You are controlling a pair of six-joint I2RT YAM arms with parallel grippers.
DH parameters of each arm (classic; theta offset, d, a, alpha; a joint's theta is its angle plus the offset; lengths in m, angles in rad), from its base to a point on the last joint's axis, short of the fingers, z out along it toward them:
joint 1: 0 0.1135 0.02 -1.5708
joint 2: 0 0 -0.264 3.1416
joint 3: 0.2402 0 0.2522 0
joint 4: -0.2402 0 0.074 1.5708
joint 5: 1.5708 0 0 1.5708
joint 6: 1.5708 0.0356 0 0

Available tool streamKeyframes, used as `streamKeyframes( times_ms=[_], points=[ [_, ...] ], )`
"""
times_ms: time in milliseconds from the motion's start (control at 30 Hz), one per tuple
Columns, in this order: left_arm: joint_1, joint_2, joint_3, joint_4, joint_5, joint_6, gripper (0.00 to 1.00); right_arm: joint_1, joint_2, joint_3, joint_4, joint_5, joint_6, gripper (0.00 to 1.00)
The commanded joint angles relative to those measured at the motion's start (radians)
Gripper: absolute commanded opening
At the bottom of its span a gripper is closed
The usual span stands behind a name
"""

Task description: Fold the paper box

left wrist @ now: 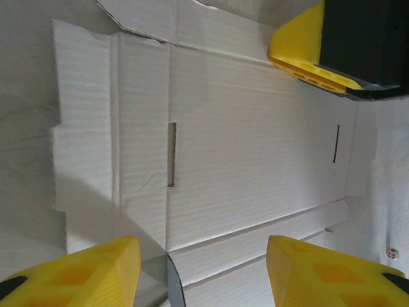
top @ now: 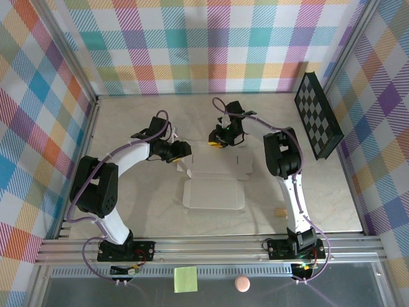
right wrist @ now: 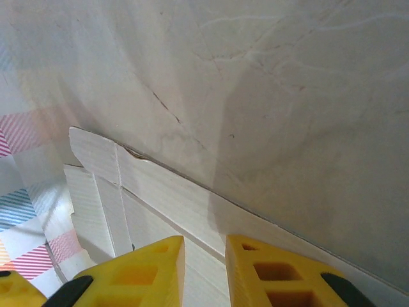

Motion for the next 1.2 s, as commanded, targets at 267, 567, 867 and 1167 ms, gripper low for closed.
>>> streamKeyframes(
  times_ms=[267,567,867,1167],
  points=[
    [0.064,0.228,0.280,-0.114,-0.027,0.061,0.56,0.012,0.039,0.010,-0.057,0.006,-0.020,0.25],
    [0.072,0.426,0.492,-0.199,-0.041,0.096,0.56,0.012,0.022,-0.022,-0.039,0.006,-0.013,0.26],
    [0.072,0.526,0.570,-0.176,0.018,0.078,0.55,0.016,0.017,-0.047,-0.024,0.001,-0.005,0.26],
    [0.071,0.458,0.530,-0.133,0.038,0.045,0.45,0.018,0.008,-0.068,-0.014,0.006,0.000,0.26]
  ],
)
